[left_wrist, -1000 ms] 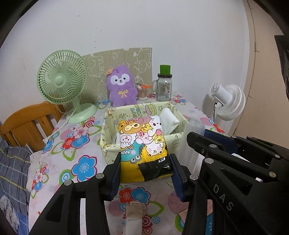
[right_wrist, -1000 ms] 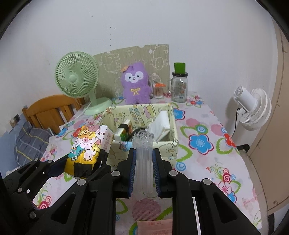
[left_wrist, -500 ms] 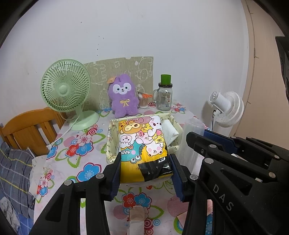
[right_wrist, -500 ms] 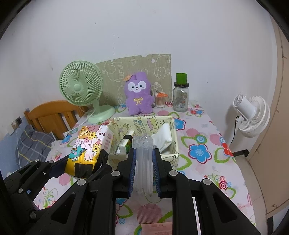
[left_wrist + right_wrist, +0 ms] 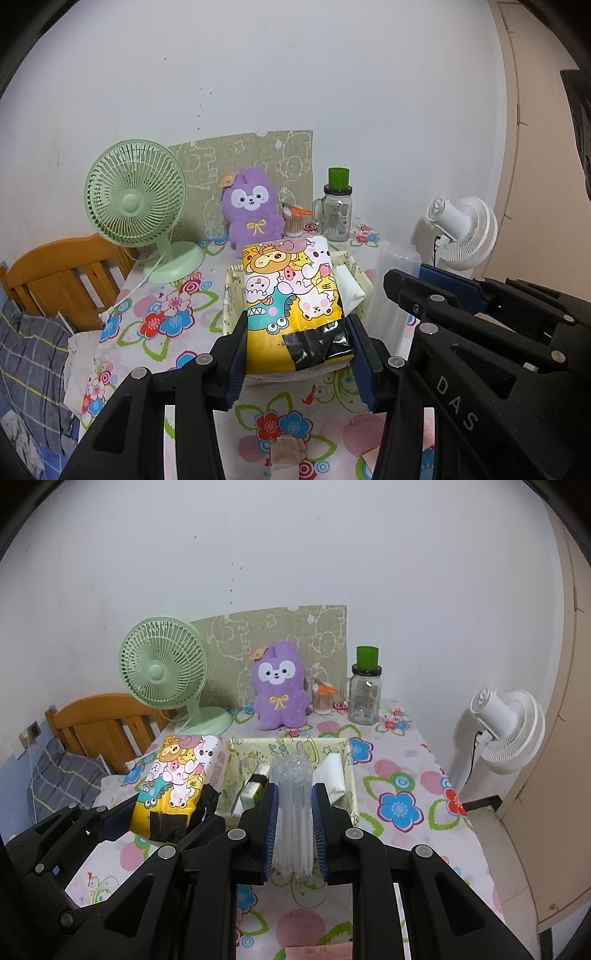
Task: Organize soft objects
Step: 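Carry the yellow pack and clear tubes with both tools over the basket, then open the left tool to drop the yellow pack in the basket while the right releases the tubes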
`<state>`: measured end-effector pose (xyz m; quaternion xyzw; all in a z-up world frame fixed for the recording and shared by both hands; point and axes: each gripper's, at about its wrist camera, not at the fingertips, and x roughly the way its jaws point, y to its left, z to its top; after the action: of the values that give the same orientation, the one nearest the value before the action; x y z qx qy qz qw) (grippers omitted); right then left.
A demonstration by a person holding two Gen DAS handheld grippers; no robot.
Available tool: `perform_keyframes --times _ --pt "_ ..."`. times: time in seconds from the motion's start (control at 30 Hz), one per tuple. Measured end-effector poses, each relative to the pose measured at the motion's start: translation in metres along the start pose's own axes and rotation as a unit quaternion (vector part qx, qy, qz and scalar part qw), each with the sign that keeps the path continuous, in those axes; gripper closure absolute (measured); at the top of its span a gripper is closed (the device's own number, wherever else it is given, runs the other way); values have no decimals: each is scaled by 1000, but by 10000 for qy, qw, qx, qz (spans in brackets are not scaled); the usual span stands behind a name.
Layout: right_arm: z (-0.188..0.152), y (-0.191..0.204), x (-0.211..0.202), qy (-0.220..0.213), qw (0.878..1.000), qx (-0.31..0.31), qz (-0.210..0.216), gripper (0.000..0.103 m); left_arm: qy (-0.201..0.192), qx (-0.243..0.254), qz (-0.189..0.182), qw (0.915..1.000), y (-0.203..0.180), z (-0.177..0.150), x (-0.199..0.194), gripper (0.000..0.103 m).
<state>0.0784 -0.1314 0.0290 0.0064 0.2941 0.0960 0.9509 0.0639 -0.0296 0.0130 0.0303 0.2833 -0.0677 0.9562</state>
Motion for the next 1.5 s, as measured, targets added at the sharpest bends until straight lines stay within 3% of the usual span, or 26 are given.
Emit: perform_keyframes --times 0.67,1.5 --pt "31 -2 24 -35 10000 -57 0 81 -47 -26 30 10000 9 26 24 53" --pt "46 -4 87 279 9995 -82 84 81 275 -178 73 9994 26 38 80 53"
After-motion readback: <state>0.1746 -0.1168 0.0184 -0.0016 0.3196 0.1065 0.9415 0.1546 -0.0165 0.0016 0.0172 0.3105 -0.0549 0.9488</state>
